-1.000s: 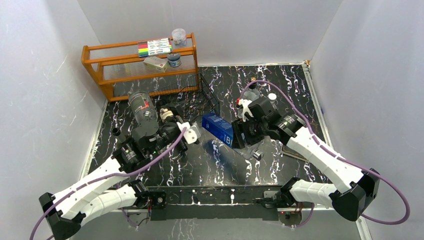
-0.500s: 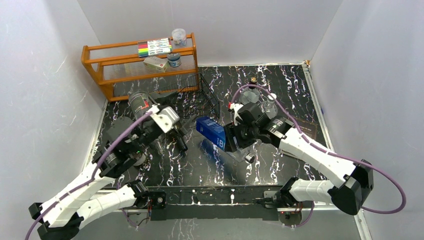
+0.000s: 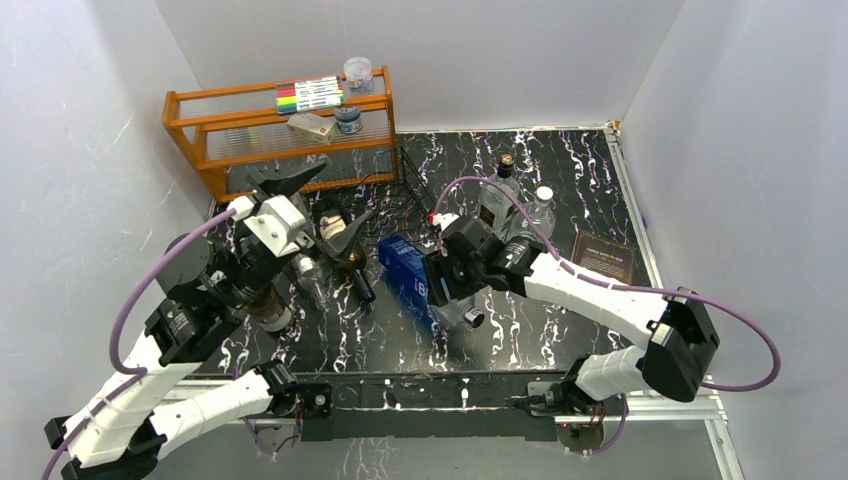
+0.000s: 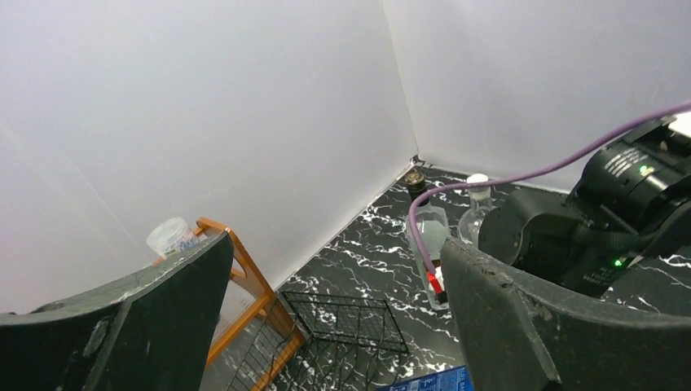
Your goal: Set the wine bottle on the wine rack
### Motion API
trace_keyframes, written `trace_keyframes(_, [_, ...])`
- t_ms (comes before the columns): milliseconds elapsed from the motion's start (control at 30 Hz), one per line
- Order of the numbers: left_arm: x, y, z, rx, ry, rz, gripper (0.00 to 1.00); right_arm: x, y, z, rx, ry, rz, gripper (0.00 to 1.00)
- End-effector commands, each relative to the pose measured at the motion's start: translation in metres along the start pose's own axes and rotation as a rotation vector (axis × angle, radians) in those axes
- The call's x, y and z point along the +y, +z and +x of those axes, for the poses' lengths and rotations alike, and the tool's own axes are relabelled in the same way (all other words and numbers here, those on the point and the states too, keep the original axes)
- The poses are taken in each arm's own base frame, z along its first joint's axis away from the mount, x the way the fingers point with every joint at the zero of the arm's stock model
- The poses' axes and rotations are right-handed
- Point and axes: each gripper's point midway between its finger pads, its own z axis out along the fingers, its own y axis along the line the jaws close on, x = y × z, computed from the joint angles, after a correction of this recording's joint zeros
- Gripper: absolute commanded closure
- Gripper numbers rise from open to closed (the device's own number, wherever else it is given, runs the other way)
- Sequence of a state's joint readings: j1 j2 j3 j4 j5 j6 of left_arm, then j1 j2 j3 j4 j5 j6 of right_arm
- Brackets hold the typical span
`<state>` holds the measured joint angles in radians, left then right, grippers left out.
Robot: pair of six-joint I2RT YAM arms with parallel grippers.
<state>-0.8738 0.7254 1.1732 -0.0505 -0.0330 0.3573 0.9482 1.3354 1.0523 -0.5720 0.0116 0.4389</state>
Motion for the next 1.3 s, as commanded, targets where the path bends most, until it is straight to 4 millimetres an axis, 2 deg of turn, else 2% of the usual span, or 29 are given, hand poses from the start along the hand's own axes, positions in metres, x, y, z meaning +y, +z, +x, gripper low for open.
trace_keyframes(0, [0.009,-0.005,-0.021,-0.027,-0.018,-0.018,0.02,0.035,-0.021,-0.082,-0.313,0.004,-0.111,1.0])
trace_keyframes(367, [0.009,-0.01,-0.023,-0.032,-0.026,-0.016,0.02,0.039,-0.02,-0.099,-0.374,0.002,-0.122,1.0])
trace_keyframes(767, [0.004,-0.005,-0.015,-0.008,-0.033,-0.002,0.02,0.049,0.008,-0.111,-0.465,0.023,-0.183,1.0])
trace_keyframes(1033, [0.005,-0.001,-0.009,0.015,-0.017,-0.007,0.02,0.052,0.016,-0.138,-0.605,0.041,-0.195,1.0])
trace_keyframes(1267, [0.001,0.003,-0.003,0.031,-0.021,0.003,0.02,0.051,0.046,-0.163,-0.652,0.076,-0.156,1.0])
